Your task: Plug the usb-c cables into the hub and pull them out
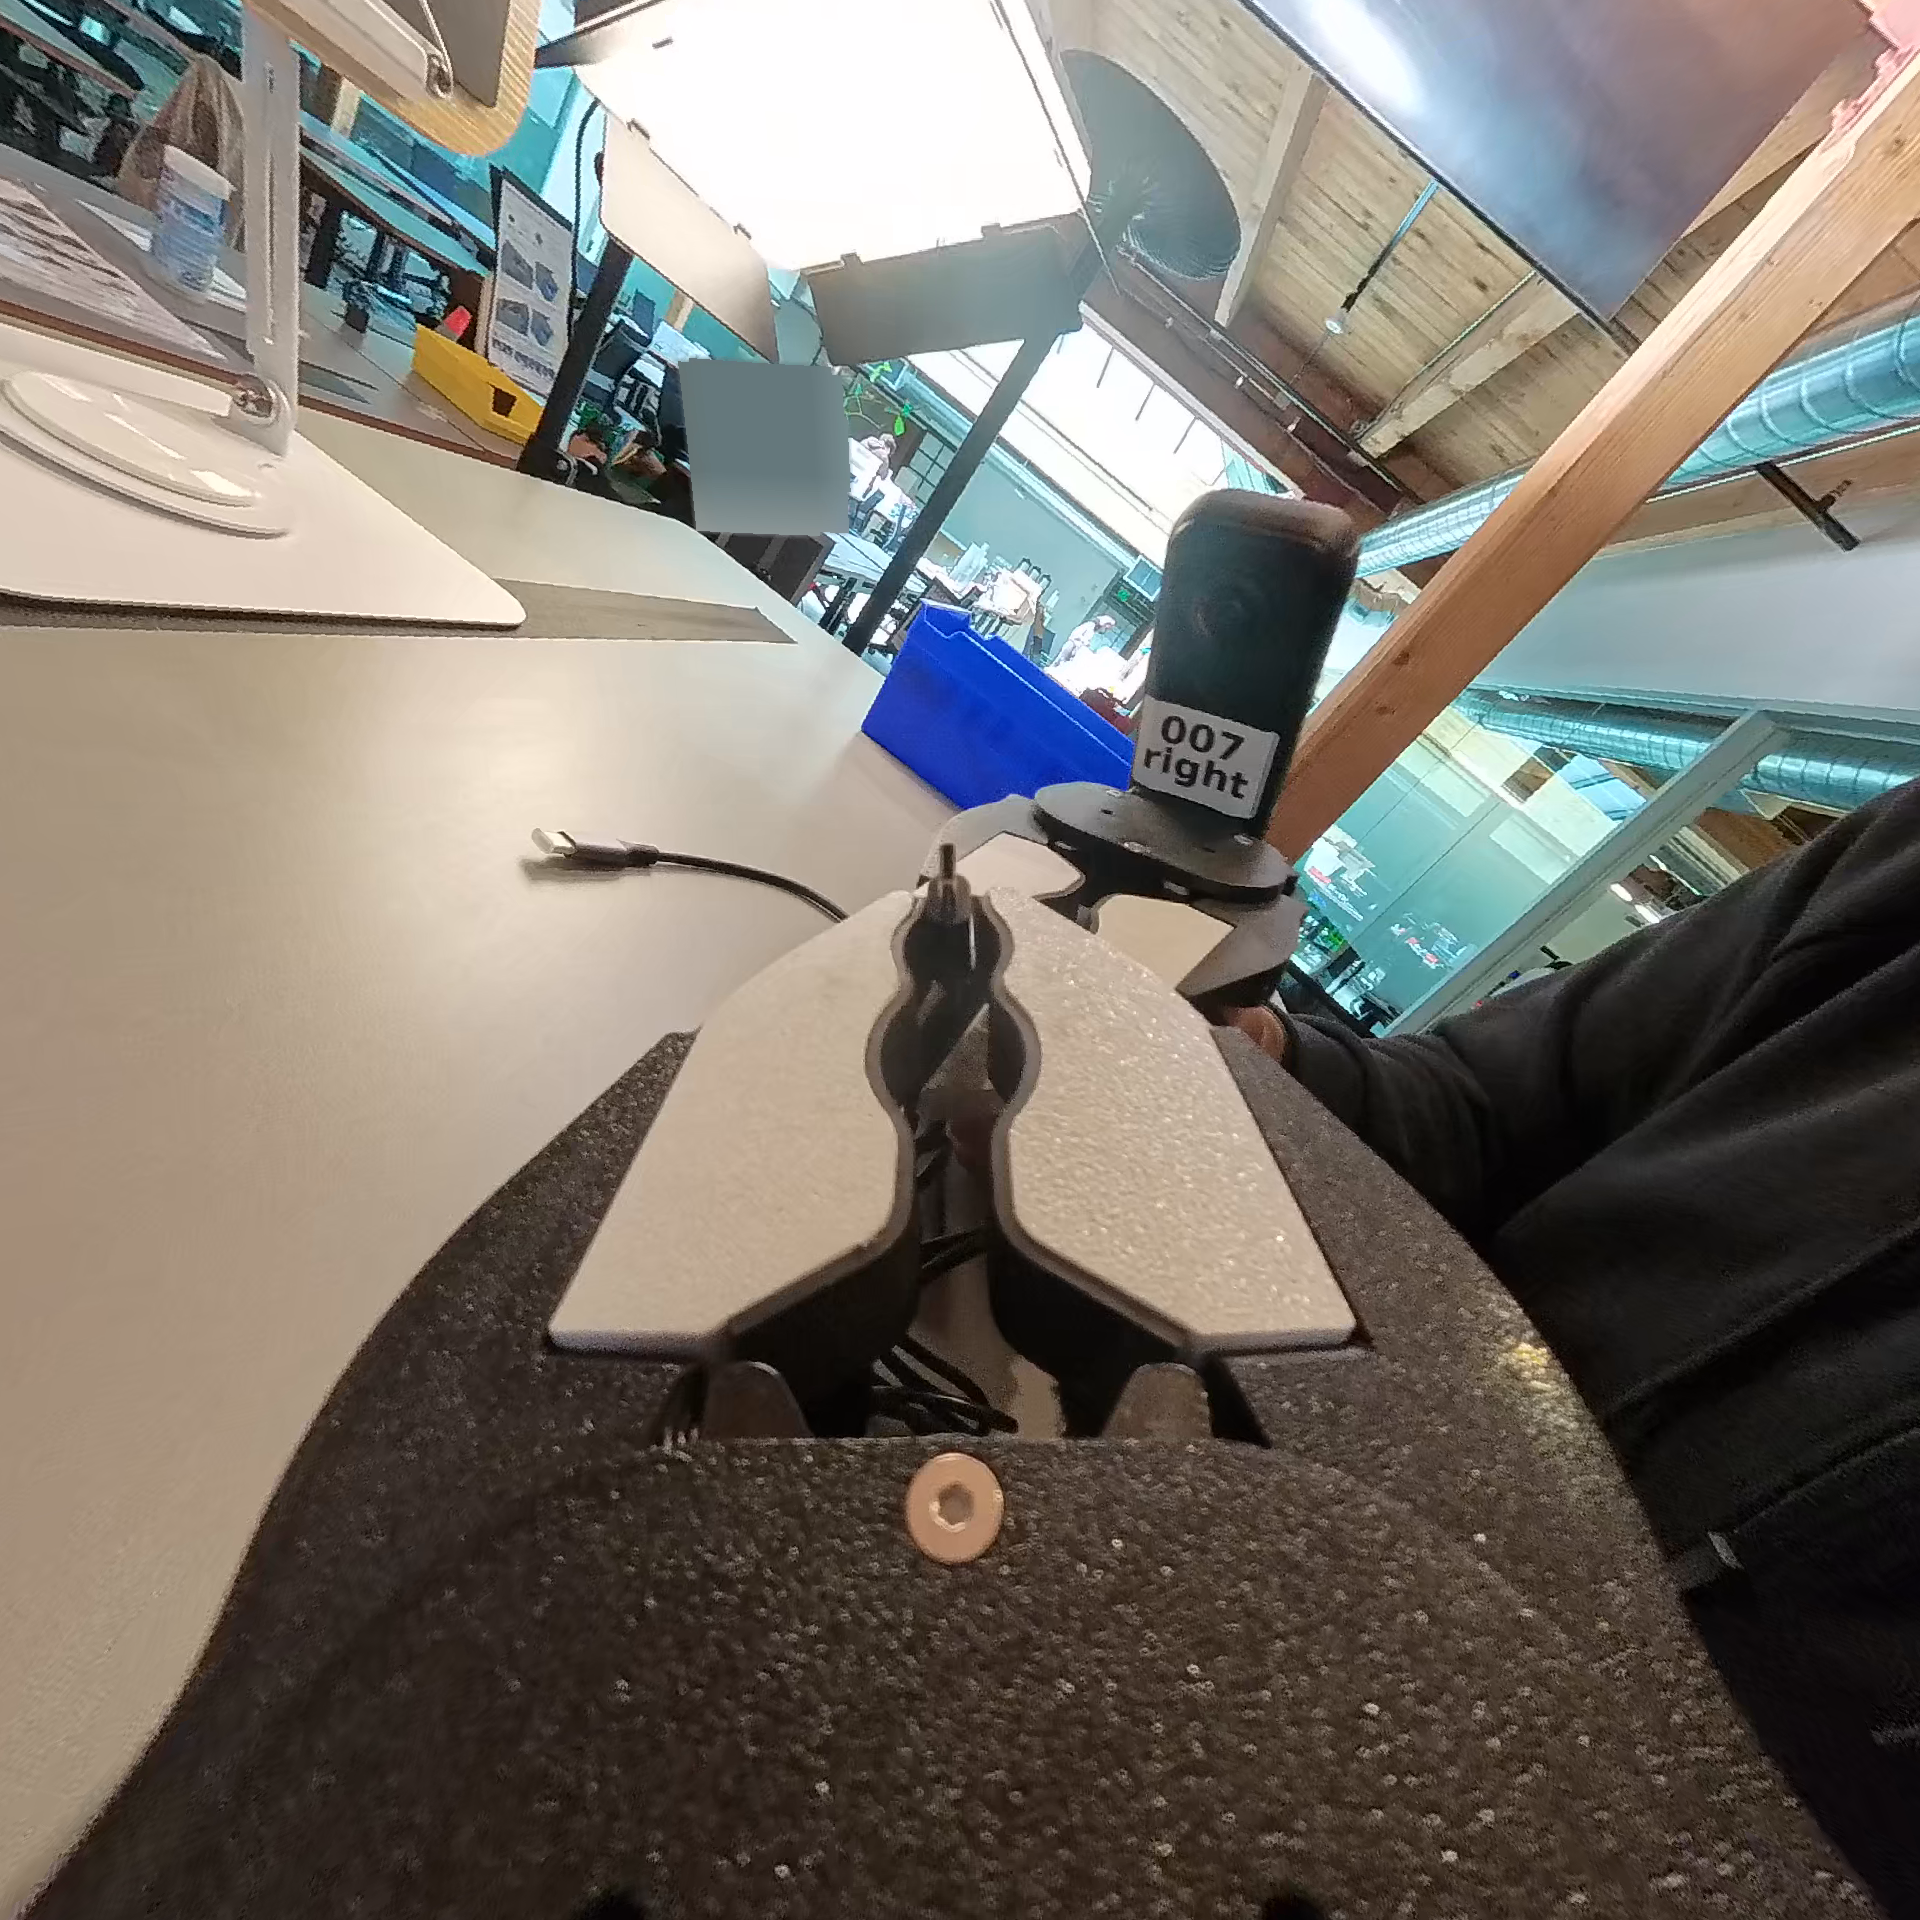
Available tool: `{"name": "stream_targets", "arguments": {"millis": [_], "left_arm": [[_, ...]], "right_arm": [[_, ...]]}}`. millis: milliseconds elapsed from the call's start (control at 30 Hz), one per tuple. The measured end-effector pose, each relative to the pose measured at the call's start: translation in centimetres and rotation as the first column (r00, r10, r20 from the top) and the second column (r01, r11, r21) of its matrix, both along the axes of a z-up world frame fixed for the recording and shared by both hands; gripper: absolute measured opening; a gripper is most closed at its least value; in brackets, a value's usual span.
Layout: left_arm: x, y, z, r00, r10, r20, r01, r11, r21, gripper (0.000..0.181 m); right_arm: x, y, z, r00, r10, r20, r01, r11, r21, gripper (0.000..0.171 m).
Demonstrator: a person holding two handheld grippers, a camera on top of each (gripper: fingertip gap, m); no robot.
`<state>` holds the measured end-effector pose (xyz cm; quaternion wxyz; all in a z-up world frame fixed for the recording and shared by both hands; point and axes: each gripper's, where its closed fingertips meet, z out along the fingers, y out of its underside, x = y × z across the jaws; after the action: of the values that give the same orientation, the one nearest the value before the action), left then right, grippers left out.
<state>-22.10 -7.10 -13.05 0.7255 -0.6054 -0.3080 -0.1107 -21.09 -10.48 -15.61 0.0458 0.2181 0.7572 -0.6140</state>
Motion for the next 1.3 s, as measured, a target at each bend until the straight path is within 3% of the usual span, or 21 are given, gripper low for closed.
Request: {"name": "stream_targets", "arguments": {"millis": [333,800,833,900,1033,1133,1300], "left_arm": [[-0.9,-0.7,0.3,0.998,0.059,0.021,-0.060,0.997,0.044,0.011],[-1.1,-0.5,0.3,0.996,0.082,0.020,-0.083,0.995,0.046,0.006],[-1.1,-0.4,0.3,0.996,0.082,0.016,-0.083,0.996,0.041,0.007],[-1.1,-0.5,0.3,0.996,0.083,0.013,-0.083,0.996,0.038,0.007],[-1.0,-0.6,0.0,0.997,0.067,0.034,-0.067,0.997,0.026,0.006],[-0.7,-0.4,-0.3,0.998,0.043,0.046,-0.043,0.999,0.011,0.006],[-0.3,0.3,-0.7,0.999,0.000,0.050,0.001,1.000,-0.020,0.006]], "right_arm": [[-1.5,0.9,0.6,0.992,-0.106,0.064,0.111,0.991,-0.076,0.002],[-0.7,0.2,0.0,0.988,-0.103,0.112,0.113,0.990,-0.079,0.003],[-0.6,0.3,-0.1,0.991,-0.081,0.102,0.087,0.995,-0.057,0.004],[-0.5,1.0,-0.5,0.997,-0.021,0.076,0.019,1.000,0.018,0.022],[-0.9,4.7,-1.5,0.992,0.115,-0.051,-0.102,0.972,0.211,0.034],[-1.1,8.3,-3.1,0.962,0.225,-0.153,-0.150,0.908,0.392,0.044],[1.0,11.3,-6.3,0.921,0.386,-0.063,-0.286,0.775,0.563,0.052]]}}
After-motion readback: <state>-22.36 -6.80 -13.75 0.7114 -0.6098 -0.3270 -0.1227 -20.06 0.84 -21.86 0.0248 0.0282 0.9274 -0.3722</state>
